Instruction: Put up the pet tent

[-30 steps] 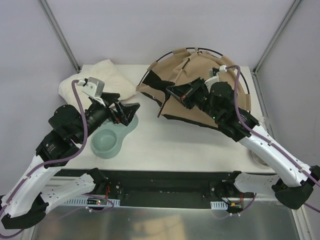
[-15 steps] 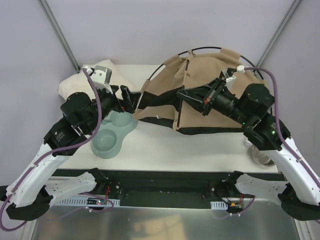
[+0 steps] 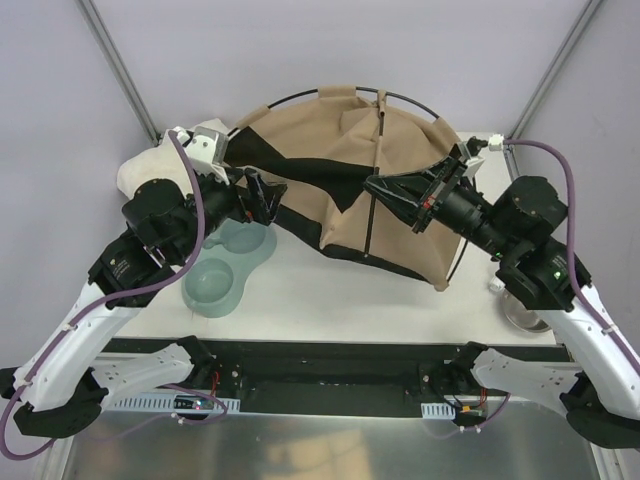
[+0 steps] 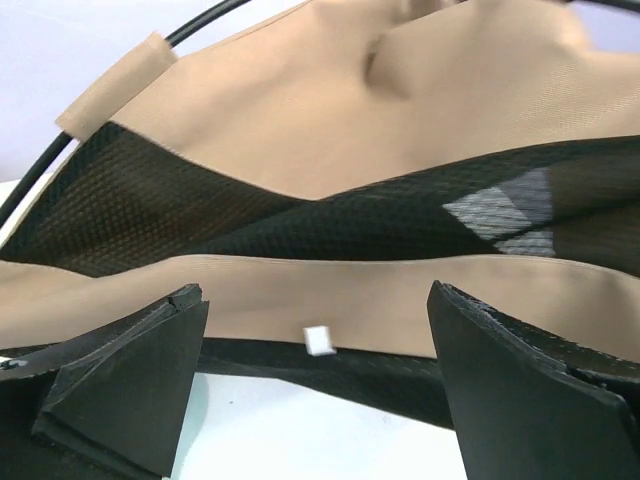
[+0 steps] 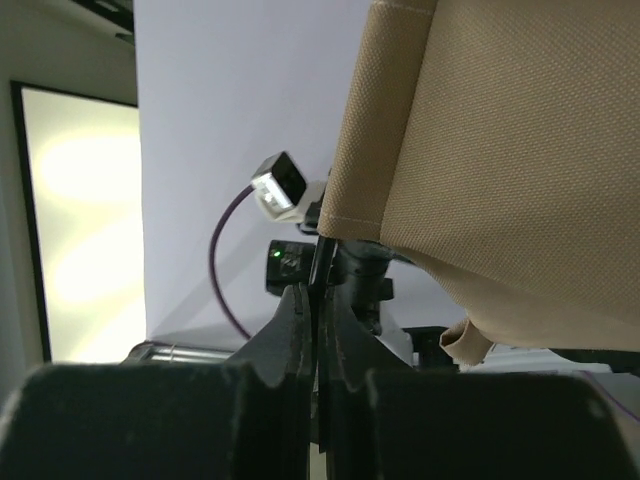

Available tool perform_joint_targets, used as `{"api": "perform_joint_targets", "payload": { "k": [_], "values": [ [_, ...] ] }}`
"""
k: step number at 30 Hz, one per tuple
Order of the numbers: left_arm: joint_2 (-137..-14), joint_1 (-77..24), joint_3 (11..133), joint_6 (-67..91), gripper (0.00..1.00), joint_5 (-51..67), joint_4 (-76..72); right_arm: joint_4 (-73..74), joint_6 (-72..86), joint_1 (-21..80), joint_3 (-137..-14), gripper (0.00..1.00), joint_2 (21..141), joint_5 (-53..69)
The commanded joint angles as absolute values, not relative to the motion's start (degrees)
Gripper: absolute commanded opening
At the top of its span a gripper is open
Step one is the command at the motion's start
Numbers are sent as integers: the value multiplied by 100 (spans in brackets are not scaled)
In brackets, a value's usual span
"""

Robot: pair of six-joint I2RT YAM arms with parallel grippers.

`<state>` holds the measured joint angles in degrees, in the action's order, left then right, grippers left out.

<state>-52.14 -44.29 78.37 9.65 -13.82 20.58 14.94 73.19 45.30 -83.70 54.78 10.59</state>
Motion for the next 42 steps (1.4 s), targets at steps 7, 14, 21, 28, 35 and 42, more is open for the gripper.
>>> {"api": "perform_joint_targets", "payload": {
  "k": [7,14,21,28,35,42],
  "values": [
    [-5080,-4447,7489,1028,94,-159,1943,168,6285,4465,-7243,0,5089,220],
    [-5089,-4456,6769,1064,92,1106,1320,-264,5837,4447,-6961,0,5045,-290],
    [-5001,-4456,6056,1055,93,2082,27,-439,5713,4456,-6908,0,5159,-580],
    [-5009,-4491,5713,748,92,1803,-1010,-642,5713,4456,-6952,0,5308,-791],
    [-5308,-4658,5888,220,86,1696,-1371,-694,5687,4456,-6952,0,5388,-1002],
    [-5537,-4755,5924,-105,83,1214,-1573,-747,5730,4456,-6952,0,5467,-976]
  ]
}}
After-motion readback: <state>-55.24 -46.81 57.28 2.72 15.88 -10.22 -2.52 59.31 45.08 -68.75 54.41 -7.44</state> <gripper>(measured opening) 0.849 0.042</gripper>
